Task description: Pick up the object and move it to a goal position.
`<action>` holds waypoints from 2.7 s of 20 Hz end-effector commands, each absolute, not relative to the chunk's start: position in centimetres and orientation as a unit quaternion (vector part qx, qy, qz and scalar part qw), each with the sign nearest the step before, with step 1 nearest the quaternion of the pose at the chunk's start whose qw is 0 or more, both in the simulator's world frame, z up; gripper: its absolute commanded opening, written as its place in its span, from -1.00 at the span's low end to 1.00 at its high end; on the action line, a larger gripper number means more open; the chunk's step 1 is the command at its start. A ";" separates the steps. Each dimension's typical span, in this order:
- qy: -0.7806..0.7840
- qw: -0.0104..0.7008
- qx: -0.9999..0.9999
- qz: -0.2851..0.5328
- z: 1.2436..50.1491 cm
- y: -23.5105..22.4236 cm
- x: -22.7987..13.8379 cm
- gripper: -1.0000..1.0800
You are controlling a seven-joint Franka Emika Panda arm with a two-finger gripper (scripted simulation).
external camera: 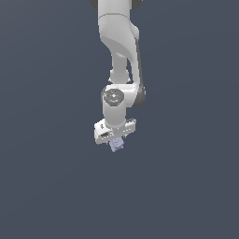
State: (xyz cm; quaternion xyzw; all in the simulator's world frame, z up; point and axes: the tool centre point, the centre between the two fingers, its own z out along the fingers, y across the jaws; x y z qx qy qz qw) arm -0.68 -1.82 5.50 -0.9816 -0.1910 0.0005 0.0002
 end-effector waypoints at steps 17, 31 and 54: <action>-0.192 0.000 -0.981 0.000 4.2 -1.8 -0.5 -1.00; -0.192 -0.001 -0.981 0.000 9.5 1.4 -2.0 -1.00; -0.192 -0.001 -0.981 0.000 31.9 14.6 -7.7 -1.00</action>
